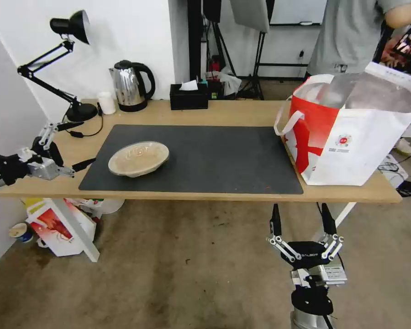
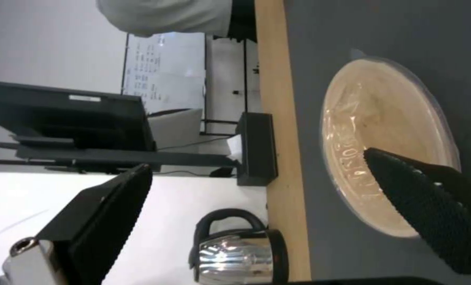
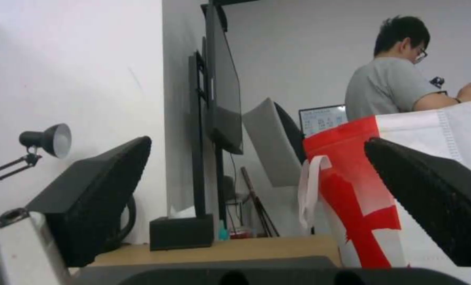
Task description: Pick up the trash from the table and place it into the takeout bag.
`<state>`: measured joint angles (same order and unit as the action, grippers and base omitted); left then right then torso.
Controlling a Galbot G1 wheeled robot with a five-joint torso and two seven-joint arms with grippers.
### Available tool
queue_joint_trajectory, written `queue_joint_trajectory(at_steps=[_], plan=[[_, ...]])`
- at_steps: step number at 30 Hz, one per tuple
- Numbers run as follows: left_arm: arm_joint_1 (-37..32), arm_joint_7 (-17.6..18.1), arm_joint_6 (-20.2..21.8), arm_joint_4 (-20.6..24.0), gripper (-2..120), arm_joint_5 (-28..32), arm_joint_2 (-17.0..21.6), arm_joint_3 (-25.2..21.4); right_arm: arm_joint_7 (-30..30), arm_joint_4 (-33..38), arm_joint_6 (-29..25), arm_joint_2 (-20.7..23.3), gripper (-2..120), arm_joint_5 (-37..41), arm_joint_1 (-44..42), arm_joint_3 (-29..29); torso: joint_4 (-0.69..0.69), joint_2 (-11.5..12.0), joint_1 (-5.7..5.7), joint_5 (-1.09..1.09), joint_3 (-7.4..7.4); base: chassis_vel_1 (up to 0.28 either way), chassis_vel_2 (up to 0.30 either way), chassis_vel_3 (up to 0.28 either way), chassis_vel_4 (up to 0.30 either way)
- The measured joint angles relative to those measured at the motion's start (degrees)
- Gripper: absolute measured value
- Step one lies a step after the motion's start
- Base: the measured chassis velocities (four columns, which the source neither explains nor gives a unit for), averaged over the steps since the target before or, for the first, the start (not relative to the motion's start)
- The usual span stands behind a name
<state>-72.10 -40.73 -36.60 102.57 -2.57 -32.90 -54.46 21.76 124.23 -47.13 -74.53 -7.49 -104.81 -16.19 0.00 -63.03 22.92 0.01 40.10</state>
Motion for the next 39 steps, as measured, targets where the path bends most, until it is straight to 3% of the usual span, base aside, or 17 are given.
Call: queue_joint_trajectory(at_steps=[12, 39], plan=[[1.47, -2.11, 0.83, -1.84, 100, -0.05, 0.76, 5.54, 0.00, 0.00, 0.00, 0.00, 100, 0.00, 0.00, 0.00, 0.00, 0.00, 0.00, -0.01, 0.00, 0.000, 0.000, 0.000, 0.000], [3.88, -3.03, 1.96, -3.10, 100, -1.66, 2.10, 9.15, 0.00, 0.00, 0.00, 0.00, 100, 0.00, 0.00, 0.00, 0.00, 0.00, 0.00, -0.01, 0.00, 0.000, 0.000, 0.000, 0.000]])
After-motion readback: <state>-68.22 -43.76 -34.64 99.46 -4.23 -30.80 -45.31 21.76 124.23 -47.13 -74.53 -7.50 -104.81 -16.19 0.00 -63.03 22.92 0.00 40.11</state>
